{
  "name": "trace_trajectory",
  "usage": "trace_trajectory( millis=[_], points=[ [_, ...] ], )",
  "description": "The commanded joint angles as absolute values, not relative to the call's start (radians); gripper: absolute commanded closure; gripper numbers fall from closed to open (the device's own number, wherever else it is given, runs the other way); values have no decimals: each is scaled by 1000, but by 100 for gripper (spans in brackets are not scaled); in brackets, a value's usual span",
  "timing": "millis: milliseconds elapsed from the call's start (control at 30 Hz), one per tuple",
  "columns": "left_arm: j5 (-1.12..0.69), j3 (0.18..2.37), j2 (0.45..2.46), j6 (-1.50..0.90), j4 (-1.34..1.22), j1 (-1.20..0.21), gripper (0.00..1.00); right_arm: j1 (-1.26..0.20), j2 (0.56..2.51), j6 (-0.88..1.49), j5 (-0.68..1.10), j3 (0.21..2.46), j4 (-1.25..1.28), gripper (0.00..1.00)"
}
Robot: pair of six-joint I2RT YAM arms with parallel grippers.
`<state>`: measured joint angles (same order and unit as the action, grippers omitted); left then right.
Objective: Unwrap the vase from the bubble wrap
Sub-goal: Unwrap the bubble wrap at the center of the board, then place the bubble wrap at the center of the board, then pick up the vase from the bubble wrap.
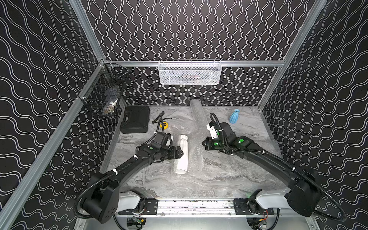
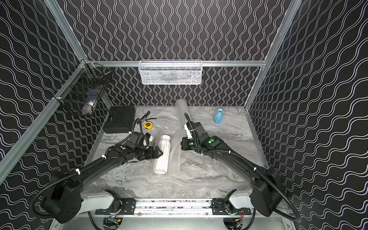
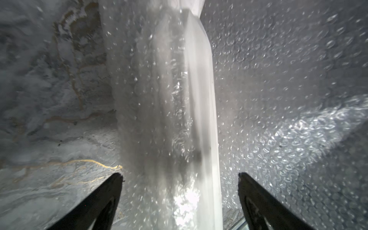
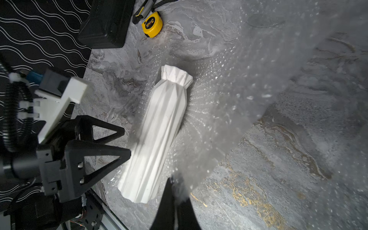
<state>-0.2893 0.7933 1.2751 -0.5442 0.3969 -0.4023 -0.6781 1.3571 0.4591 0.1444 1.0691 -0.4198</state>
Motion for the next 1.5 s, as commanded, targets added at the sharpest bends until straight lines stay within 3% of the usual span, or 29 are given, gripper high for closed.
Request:
trace_trajectory(
  millis=[0,233,567,733,1033,1467],
  points=[
    [-200,833,1254,-495,484,-402,5,-678,1359,454,134,1068,-418,100],
    [-123,940,1238,-427,597,-403,4,-678,1365,456,132,1054,-411,100],
    [-460,969,1275,-392,485,-401,6,-678,1374,459,140,1042,-405,100],
    [-492,966,1336,-429,435,-403,6,-678,1376,462,144,1039,-401,100],
    [-319,971,1399,-431,491,-403,5,-678,1370,462,144,1035,-402,100],
    [-275,967,1466,-432,537,-467,1,-678,1372,463,143,1030,-399,100]
  ],
)
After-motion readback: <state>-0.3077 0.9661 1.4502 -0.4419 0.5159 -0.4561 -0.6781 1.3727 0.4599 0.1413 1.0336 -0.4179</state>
